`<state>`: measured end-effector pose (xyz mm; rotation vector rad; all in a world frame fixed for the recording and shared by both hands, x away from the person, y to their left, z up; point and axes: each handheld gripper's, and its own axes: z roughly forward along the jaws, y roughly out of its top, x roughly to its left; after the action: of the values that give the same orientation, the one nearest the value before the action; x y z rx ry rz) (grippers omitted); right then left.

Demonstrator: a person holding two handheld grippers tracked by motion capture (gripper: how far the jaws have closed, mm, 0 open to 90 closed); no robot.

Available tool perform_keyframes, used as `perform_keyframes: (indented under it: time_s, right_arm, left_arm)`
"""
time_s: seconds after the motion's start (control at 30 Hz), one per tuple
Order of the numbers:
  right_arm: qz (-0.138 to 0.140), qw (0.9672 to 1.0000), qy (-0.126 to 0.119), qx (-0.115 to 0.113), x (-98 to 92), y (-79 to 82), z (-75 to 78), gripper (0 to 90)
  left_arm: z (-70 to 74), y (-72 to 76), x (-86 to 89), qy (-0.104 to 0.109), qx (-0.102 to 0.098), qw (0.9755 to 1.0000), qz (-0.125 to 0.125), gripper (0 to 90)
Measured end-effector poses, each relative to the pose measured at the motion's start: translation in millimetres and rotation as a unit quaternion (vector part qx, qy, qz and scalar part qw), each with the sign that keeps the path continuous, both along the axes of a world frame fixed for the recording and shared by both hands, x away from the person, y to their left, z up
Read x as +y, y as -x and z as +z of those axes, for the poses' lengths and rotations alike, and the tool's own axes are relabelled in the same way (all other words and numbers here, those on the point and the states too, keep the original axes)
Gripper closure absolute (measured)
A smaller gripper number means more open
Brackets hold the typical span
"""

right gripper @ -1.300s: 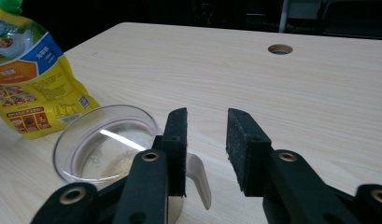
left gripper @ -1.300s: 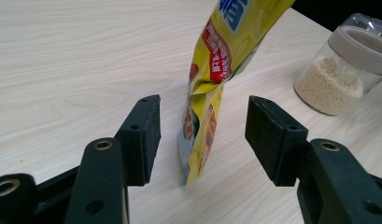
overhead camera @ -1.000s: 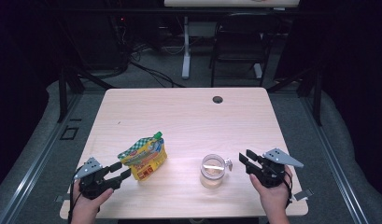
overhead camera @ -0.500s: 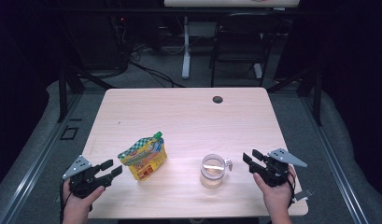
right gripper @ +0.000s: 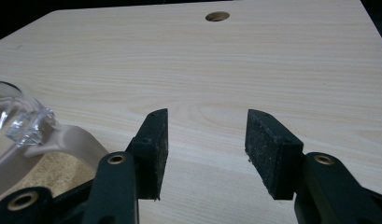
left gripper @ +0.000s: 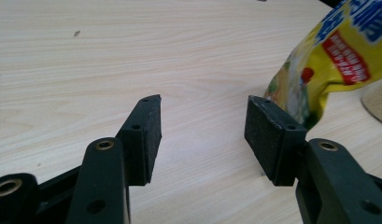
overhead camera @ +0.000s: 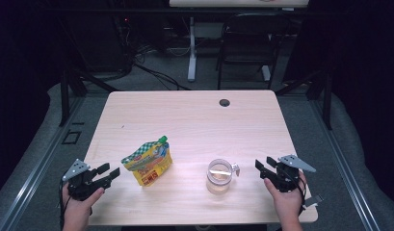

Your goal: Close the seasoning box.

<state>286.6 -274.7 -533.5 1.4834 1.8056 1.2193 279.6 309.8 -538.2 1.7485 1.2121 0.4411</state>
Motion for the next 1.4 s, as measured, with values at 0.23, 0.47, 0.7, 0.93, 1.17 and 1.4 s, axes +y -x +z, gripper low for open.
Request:
perform_keyframes:
  time_s: [0.23,0.47,0.7,0.93,1.17,1.4]
  right_arm:
    - [0.000,0.9995,0.024,0.020,1.1,-5.0,-10.7,49.2]
    - [-0.003,0.9989,0.026,0.039,-1.5,-9.6,-19.2,48.7]
    - [0.002,0.9983,0.033,0.049,0.8,-11.2,-23.0,48.5]
    - [0.005,0.9978,0.032,0.058,3.0,-12.0,-27.1,48.0]
    - [0.003,0.9977,0.033,0.060,4.5,-12.1,-28.8,47.6]
    - [0.007,0.9974,0.036,0.062,7.0,-13.3,-29.7,47.2]
  left_arm:
    - [-7.6,-5.6,-0.1,-0.009,0.009,0.9999,0.002,46.4]
    - [-15.3,-11.6,2.3,-0.011,0.027,0.9995,0.007,46.4]
    - [-19.9,-15.8,4.7,-0.010,0.039,0.9991,0.013,46.4]
    - [-20.8,-17.1,5.7,-0.014,0.045,0.9987,0.017,46.1]
    - [-22.6,-18.6,5.2,-0.018,0.052,0.9983,0.018,45.7]
    - [-23.7,-19.4,3.8,-0.023,0.055,0.9980,0.020,45.4]
